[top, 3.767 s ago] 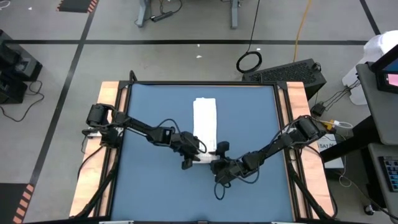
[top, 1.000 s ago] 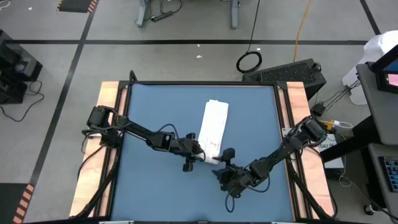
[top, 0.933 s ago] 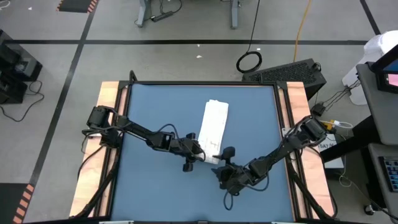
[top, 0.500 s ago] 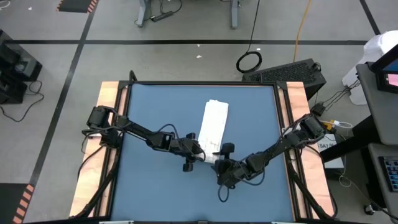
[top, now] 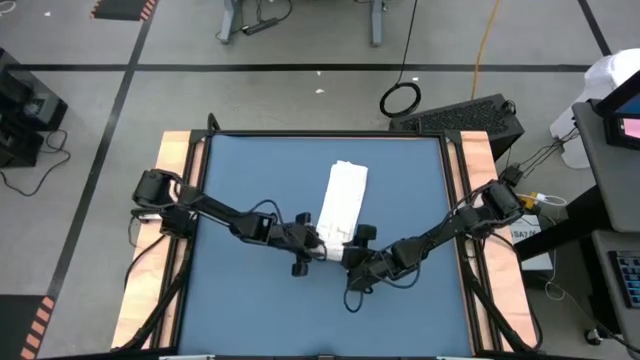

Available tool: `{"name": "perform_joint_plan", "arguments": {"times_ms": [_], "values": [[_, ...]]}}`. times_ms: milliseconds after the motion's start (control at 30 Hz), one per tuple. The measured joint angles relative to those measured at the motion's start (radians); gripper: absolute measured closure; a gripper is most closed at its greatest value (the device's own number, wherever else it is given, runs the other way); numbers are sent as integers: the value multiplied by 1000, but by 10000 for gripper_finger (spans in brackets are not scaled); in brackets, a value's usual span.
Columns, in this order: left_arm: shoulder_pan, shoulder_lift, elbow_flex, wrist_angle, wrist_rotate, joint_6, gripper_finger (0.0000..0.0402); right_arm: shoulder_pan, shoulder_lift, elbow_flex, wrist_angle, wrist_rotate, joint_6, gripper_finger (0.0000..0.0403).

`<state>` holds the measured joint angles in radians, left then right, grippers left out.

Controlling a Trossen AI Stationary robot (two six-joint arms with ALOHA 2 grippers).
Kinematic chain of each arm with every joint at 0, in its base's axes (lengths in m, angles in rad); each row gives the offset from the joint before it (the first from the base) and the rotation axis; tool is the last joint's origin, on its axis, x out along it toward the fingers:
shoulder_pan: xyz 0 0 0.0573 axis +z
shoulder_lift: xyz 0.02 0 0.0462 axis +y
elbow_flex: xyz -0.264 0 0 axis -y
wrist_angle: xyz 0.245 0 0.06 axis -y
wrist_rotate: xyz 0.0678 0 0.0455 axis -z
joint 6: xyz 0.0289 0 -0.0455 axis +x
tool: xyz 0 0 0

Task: Roll towel into tight, uniform cylinder
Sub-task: Roll the white towel

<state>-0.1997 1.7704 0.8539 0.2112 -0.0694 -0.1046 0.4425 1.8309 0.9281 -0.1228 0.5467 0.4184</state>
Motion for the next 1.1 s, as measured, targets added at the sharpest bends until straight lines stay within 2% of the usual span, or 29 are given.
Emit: {"name": "perform_joint_plan", "arguments": {"times_ms": [133,300,567,833,1100], "values": [[-53,-37,-1,-24,-103,66,192,-18,0,-1,-17,-44,11,174],[-133,-33,-1,-17,-250,174,153,-36,0,-2,-26,-90,19,179],[-190,-1,1,83,-402,291,146,-58,0,-2,-23,-138,12,175],[-129,23,4,55,-345,271,177,-70,0,-2,-24,-164,10,175],[-70,83,6,70,-239,246,181,-70,0,-3,-21,-162,-29,174]]}}
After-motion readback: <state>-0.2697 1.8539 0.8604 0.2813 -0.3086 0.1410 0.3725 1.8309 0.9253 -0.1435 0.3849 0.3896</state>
